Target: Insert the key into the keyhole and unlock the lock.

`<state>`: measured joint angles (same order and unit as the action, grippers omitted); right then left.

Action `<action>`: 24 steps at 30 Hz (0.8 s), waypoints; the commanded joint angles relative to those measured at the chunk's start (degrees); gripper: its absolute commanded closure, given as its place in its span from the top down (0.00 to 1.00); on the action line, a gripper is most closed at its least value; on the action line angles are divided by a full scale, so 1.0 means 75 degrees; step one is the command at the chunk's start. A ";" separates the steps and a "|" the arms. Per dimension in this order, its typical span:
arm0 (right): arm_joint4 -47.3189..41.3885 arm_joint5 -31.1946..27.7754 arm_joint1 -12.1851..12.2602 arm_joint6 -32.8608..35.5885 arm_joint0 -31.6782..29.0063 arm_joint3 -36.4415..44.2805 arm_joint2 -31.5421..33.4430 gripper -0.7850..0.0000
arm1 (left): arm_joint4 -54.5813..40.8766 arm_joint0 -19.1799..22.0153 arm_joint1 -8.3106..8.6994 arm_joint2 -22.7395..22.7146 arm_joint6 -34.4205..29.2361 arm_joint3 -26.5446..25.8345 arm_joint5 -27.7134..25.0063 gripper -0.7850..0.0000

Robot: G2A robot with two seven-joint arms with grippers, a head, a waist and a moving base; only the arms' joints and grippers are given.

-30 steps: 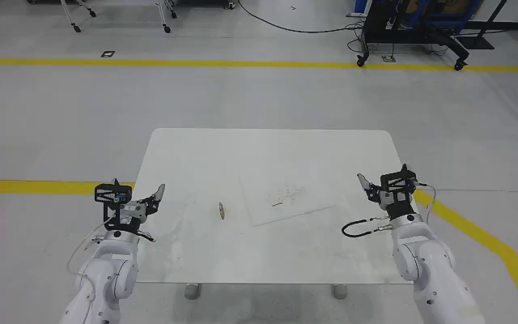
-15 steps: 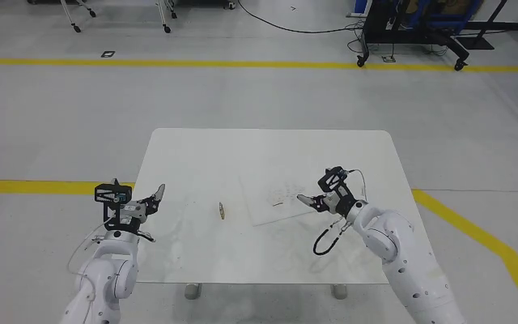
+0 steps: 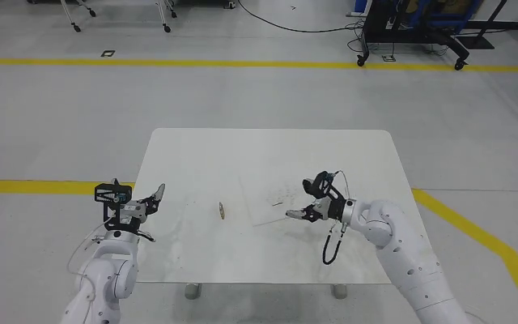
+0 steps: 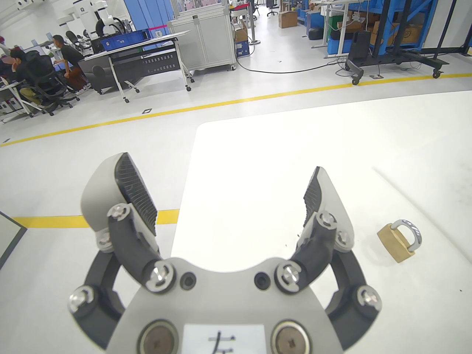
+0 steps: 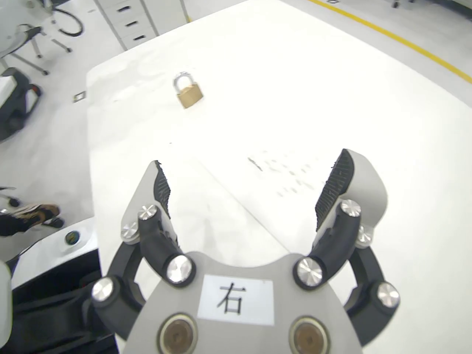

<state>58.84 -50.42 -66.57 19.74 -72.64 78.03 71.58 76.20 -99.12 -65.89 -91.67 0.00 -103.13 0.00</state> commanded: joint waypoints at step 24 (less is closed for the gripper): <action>0.3710 -0.0458 -0.0358 -0.0440 0.2479 -0.1732 -0.2567 0.49 | 0.0000 0.0000 0.0000 0.0000 0.0000 0.0000 0.0000 1.00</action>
<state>86.51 -54.00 -69.09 16.45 -54.53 65.65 52.86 76.20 -99.12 -65.89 -91.67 0.00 -103.13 0.00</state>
